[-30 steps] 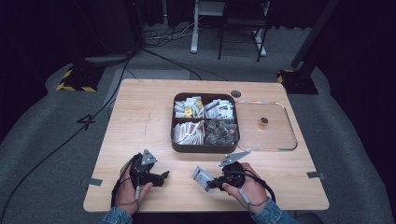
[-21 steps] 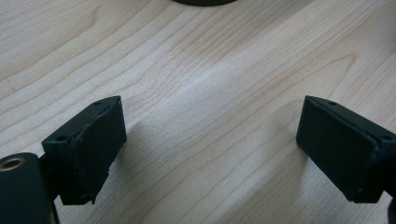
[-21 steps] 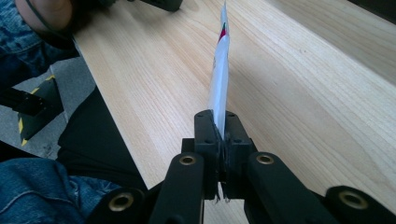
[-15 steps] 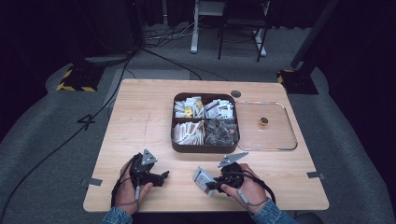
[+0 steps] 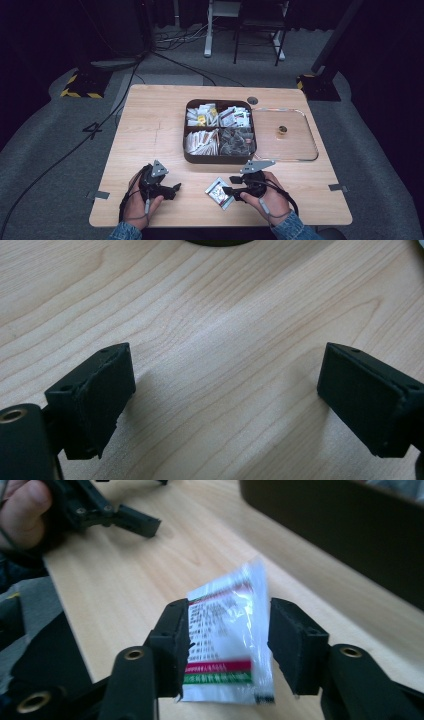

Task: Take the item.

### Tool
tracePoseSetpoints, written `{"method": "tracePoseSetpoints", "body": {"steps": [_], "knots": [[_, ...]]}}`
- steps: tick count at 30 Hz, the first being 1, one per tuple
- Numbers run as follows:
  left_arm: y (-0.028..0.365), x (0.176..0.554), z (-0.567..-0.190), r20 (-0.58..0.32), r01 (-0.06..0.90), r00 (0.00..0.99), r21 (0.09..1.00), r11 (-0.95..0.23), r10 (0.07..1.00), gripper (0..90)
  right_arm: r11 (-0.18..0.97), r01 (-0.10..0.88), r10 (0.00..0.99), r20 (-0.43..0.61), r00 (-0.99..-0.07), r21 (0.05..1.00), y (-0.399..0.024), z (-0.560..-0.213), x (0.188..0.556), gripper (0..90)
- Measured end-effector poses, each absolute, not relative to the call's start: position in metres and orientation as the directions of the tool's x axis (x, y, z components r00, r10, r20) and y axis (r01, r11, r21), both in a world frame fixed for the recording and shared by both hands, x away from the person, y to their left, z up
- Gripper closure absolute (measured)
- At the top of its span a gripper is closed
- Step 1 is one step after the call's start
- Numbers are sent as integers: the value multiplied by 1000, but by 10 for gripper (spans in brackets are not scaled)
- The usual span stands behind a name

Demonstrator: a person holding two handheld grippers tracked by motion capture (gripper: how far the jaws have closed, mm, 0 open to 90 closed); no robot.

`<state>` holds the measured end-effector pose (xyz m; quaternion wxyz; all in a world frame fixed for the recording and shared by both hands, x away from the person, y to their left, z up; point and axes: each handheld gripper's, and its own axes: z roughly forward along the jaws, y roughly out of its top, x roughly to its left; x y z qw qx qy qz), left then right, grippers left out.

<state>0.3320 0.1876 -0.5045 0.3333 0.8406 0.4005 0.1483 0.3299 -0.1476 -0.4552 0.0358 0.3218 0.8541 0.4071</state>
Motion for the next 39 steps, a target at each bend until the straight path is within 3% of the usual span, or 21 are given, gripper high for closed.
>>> {"method": "tracePoseSetpoints", "body": {"steps": [17,27,39], "knots": [[188,332,-504,-17,575,634,679,-456,773,88,417,447,544,177,-820,791,-165,-431,339,411],[188,332,-504,-17,575,635,677,-459,772,90,364,428,595,147,-790,827,-201,-408,345,392],[192,332,-504,-15,571,639,680,-461,769,93,374,458,655,120,-746,807,-241,-417,347,351]]}}
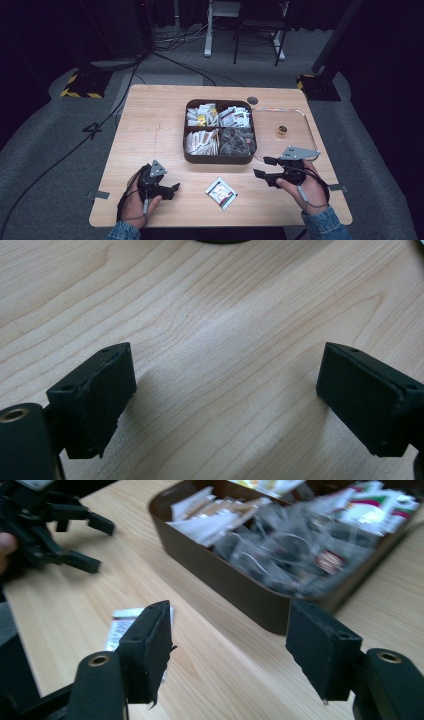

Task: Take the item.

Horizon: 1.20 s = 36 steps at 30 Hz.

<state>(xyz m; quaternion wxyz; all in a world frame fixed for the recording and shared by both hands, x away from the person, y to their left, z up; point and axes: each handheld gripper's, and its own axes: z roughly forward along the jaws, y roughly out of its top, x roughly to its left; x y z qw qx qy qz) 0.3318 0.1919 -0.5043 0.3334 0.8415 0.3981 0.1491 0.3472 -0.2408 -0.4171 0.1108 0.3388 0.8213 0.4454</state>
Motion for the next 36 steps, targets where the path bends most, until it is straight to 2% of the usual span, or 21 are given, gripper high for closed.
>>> {"method": "tracePoseSetpoints", "body": {"steps": [8,11,15,23,36], "knots": [[196,332,-504,-18,572,640,679,-461,768,93,389,476,674,109,-731,789,-260,-429,346,328],[198,333,-505,-20,572,638,682,-456,770,93,423,501,688,92,-720,755,-268,-440,348,287],[198,333,-505,-19,573,635,682,-454,772,93,467,525,677,95,-730,712,-271,-451,350,299],[198,333,-505,-20,574,635,682,-454,772,93,464,564,722,77,-687,684,-278,-478,355,301],[198,333,-505,-20,573,635,682,-454,772,93,501,523,709,19,-705,689,-265,-495,352,286]]}}
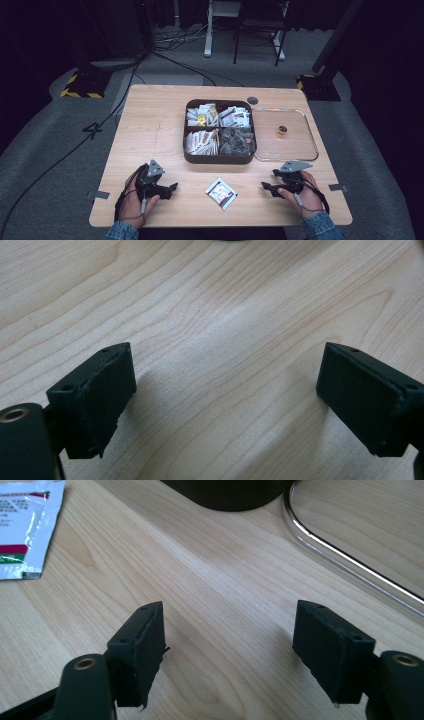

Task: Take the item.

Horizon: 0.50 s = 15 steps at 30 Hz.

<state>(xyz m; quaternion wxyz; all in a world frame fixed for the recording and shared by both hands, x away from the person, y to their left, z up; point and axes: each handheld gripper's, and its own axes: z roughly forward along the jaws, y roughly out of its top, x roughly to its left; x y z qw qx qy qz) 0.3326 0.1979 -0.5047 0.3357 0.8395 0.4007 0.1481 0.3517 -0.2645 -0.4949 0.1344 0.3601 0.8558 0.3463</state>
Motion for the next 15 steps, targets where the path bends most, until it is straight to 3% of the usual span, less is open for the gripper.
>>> {"method": "tracePoseSetpoints", "body": {"steps": [5,7,9,15], "knots": [[198,333,-505,-20,573,635,682,-454,772,93,507,504,704,2,-710,700,-262,-498,351,247],[198,333,-505,-20,574,635,682,-454,772,93,496,491,707,-6,-707,716,-261,-502,352,160],[198,333,-505,-20,573,636,682,-454,772,93,485,486,711,-4,-703,728,-261,-504,352,131],[198,333,-505,-19,573,636,682,-455,772,93,486,481,709,-8,-705,730,-260,-505,353,113]]}}
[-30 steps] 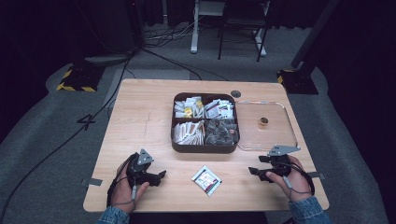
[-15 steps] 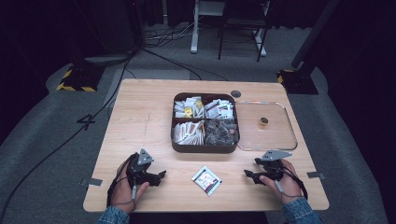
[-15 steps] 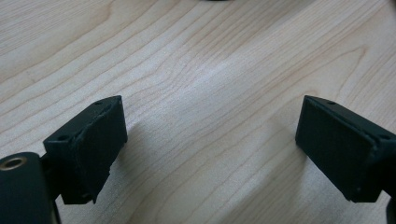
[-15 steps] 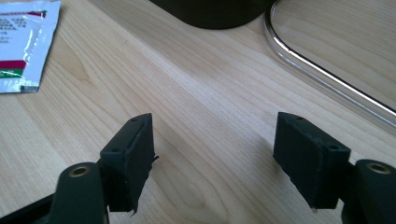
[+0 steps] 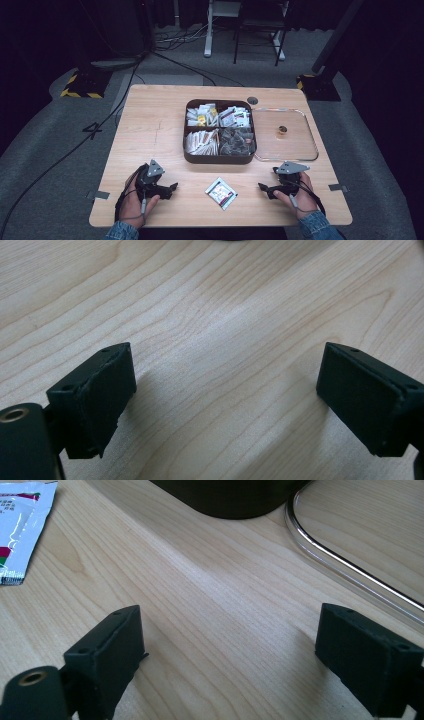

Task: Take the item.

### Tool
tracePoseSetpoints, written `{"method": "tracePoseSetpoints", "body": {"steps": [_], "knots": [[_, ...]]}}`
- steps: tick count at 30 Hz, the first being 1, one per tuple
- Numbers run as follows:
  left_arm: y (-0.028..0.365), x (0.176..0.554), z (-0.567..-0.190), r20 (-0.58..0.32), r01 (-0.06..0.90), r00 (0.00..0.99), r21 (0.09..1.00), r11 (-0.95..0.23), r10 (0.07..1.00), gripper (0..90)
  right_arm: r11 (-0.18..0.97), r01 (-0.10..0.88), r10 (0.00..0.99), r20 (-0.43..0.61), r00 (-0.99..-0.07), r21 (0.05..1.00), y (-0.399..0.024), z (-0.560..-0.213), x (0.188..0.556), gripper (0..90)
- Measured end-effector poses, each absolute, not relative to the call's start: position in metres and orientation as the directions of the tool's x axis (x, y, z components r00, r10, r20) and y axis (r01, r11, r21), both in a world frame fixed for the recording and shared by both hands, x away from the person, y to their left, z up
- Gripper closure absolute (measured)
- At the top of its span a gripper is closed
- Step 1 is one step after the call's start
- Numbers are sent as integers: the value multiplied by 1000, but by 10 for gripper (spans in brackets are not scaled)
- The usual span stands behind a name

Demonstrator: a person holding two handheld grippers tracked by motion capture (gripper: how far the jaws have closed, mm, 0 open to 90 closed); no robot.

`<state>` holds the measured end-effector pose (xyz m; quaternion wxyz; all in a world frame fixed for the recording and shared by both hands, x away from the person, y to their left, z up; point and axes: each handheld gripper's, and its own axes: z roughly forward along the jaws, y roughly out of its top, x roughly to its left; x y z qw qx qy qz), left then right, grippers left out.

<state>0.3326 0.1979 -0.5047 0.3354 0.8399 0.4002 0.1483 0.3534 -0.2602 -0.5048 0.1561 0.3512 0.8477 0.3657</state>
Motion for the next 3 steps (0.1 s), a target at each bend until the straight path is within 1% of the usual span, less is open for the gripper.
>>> {"method": "tracePoseSetpoints", "body": {"steps": [3], "knots": [[198,333,-505,-19,573,636,682,-455,772,93,489,481,709,-10,-706,728,-260,-505,354,105]]}}
